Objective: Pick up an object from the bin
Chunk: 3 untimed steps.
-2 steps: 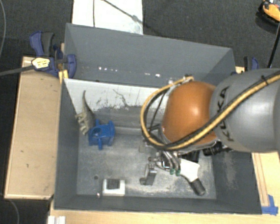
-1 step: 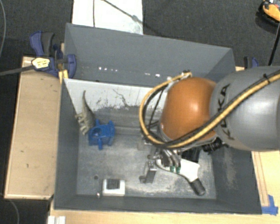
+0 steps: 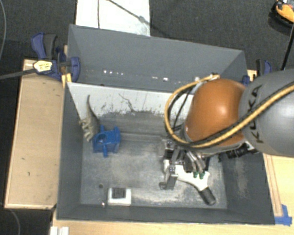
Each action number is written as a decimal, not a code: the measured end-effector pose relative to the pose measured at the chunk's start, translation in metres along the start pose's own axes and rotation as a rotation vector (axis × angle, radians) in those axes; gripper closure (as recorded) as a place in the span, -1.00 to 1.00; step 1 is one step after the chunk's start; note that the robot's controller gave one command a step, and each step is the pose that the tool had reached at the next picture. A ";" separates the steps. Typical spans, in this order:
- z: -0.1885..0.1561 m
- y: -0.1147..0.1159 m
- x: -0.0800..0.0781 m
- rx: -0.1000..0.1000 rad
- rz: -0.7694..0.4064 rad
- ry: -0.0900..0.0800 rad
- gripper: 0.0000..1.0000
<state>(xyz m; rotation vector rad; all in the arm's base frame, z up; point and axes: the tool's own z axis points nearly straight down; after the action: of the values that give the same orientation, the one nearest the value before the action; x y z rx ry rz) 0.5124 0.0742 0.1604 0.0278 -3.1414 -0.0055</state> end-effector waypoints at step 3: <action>0.026 -0.052 0.009 0.003 -0.053 -0.005 -1.00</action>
Offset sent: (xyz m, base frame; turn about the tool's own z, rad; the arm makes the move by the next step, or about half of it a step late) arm 0.0028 -0.0465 -0.0079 -0.0943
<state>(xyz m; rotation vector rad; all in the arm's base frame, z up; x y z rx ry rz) 0.5042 0.0219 0.1341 0.1112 -3.1447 -0.0015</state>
